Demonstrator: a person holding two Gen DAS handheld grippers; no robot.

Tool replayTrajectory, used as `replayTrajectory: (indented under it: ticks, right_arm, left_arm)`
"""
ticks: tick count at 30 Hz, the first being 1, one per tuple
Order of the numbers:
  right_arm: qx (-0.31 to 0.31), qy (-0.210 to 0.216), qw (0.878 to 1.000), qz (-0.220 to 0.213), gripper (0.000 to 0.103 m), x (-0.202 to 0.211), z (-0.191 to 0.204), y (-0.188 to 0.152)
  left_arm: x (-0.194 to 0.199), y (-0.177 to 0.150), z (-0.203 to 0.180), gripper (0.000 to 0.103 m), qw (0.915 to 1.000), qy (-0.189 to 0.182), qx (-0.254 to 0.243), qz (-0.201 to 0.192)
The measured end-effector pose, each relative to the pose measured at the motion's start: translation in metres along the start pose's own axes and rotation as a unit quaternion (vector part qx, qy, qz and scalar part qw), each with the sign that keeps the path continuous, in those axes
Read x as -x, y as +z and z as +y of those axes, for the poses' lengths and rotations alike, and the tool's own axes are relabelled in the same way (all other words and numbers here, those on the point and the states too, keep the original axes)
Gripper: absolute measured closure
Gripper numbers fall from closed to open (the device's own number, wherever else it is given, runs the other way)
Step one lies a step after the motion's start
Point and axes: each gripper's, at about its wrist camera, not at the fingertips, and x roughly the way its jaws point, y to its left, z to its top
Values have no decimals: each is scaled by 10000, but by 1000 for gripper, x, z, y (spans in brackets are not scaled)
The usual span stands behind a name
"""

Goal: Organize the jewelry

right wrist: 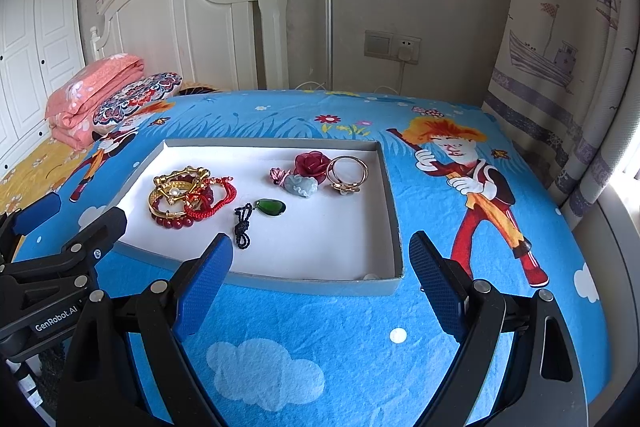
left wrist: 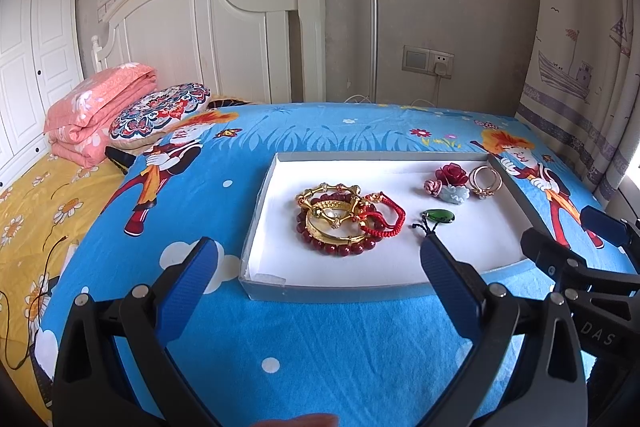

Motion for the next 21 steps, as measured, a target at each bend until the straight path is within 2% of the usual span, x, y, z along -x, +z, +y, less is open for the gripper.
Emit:
replayTrajectory:
  ticks: [21]
  right_arm:
    - [-6, -3, 10000, -2, 19, 0, 0, 0]
  left_arm:
    - [0, 4, -1, 5, 10000, -17, 7, -33]
